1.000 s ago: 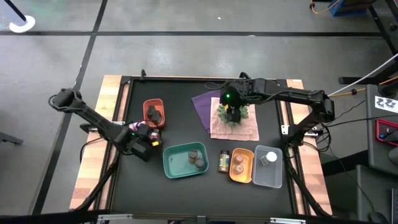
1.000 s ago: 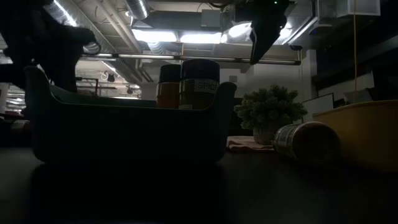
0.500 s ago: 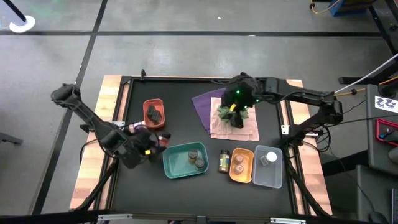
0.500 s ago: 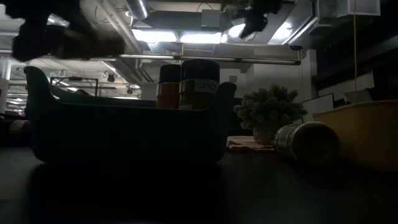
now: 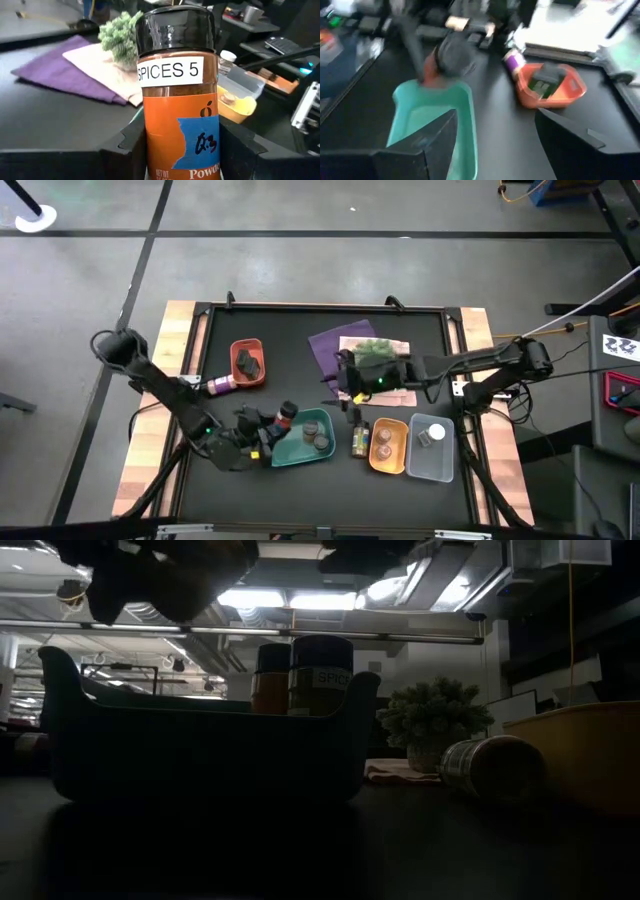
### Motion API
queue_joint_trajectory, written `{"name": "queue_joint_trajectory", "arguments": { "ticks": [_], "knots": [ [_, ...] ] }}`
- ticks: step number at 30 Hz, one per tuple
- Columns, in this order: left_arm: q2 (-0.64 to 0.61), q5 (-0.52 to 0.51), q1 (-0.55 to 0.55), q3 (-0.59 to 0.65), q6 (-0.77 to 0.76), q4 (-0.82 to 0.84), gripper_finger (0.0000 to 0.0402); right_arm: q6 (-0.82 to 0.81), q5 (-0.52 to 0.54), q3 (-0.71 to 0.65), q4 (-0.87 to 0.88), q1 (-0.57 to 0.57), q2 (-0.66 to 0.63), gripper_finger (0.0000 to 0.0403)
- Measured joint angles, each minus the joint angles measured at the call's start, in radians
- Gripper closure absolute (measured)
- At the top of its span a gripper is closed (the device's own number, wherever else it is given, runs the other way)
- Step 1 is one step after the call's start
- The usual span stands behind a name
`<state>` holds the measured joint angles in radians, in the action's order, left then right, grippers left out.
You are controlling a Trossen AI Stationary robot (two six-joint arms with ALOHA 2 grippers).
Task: Sort spices by type
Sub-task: Put the orange seasoning bottle into the blue bin
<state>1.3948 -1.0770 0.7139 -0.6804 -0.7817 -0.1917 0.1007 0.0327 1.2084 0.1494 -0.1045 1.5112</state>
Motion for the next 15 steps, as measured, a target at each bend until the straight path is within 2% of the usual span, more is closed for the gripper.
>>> {"name": "queue_joint_trajectory", "arguments": {
  "ticks": [7, 11, 15],
  "knots": [
    [0.157, -0.060, -0.006, 0.000, 0.109, -0.199, 0.0231, -0.096, 0.132, -0.098, -0.190, -0.055, 0.051, 0.0137],
    [0.217, -0.075, -0.010, -0.001, 0.170, -0.298, 0.0231, -0.149, 0.153, -0.099, -0.239, -0.063, 0.117, 0.0137],
    [0.246, -0.079, -0.009, 0.000, 0.187, -0.326, 0.0231, -0.174, 0.159, -0.099, -0.321, -0.068, 0.184, 0.0137]
  ]
}}
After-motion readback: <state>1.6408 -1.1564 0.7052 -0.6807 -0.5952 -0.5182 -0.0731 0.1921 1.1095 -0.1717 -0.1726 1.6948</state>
